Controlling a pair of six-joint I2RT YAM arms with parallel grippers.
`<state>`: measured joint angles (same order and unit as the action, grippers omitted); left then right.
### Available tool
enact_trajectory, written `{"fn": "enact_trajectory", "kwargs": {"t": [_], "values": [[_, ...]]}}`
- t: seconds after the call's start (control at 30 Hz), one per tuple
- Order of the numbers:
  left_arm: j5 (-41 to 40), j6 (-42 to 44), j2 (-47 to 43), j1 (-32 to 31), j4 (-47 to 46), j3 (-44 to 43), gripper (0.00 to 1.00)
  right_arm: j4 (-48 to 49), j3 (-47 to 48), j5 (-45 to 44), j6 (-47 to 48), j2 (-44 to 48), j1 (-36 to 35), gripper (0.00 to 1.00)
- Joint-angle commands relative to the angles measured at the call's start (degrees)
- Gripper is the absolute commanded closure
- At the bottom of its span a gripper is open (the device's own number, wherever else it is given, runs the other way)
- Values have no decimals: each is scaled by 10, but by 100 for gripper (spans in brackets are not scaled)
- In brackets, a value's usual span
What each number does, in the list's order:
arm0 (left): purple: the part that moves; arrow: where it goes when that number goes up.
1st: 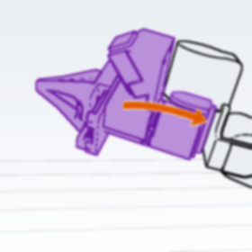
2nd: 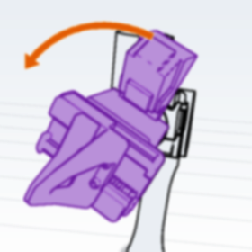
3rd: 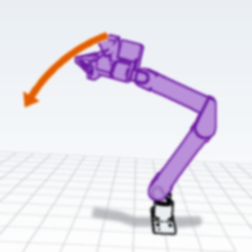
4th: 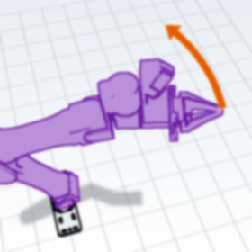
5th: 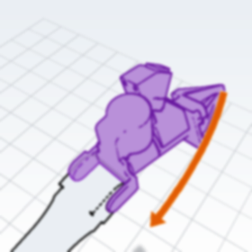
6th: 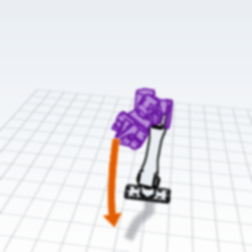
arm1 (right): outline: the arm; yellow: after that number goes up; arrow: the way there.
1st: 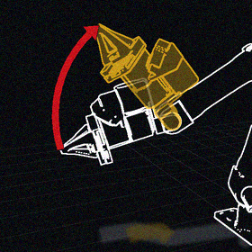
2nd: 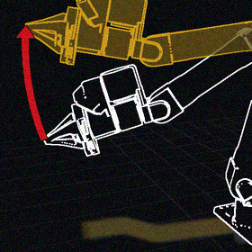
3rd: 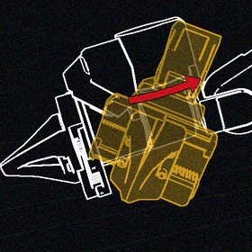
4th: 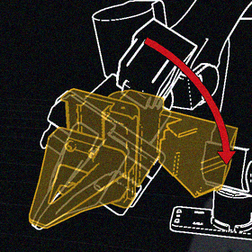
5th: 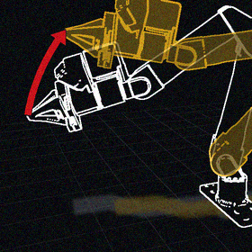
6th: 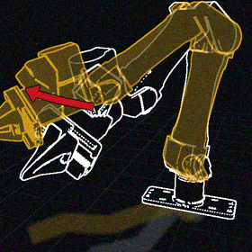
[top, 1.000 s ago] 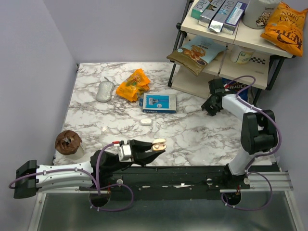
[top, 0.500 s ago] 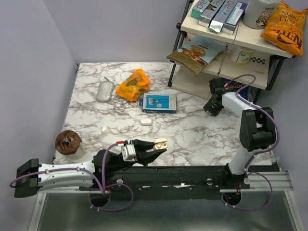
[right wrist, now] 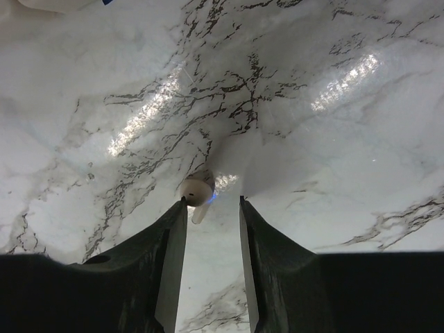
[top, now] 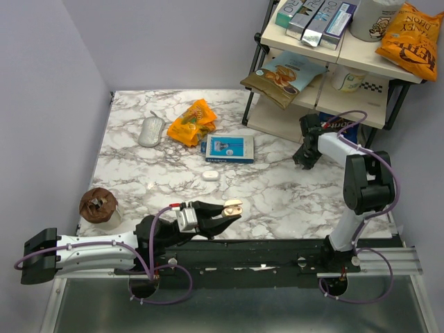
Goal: Insert the wireless bluetooth earbuds into the charging case
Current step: Move the earbud to the center of the board.
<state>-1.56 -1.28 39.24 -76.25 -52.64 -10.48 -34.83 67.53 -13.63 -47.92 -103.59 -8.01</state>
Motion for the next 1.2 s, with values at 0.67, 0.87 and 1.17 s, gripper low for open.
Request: {"fn": "enact_trajectory", "kwargs": {"t": [0.67,0.87,1.17], "values": [[-2,19,-1,-3,-31,-5,100,-60,45,-1,4,-38,8,71],[6,17,-1,-4,-26,-9,100,-36,-12,12,6,0,7,71],[16,15,7,-3,-43,-10,100,-12,-77,18,-6,47,8,63]]}}
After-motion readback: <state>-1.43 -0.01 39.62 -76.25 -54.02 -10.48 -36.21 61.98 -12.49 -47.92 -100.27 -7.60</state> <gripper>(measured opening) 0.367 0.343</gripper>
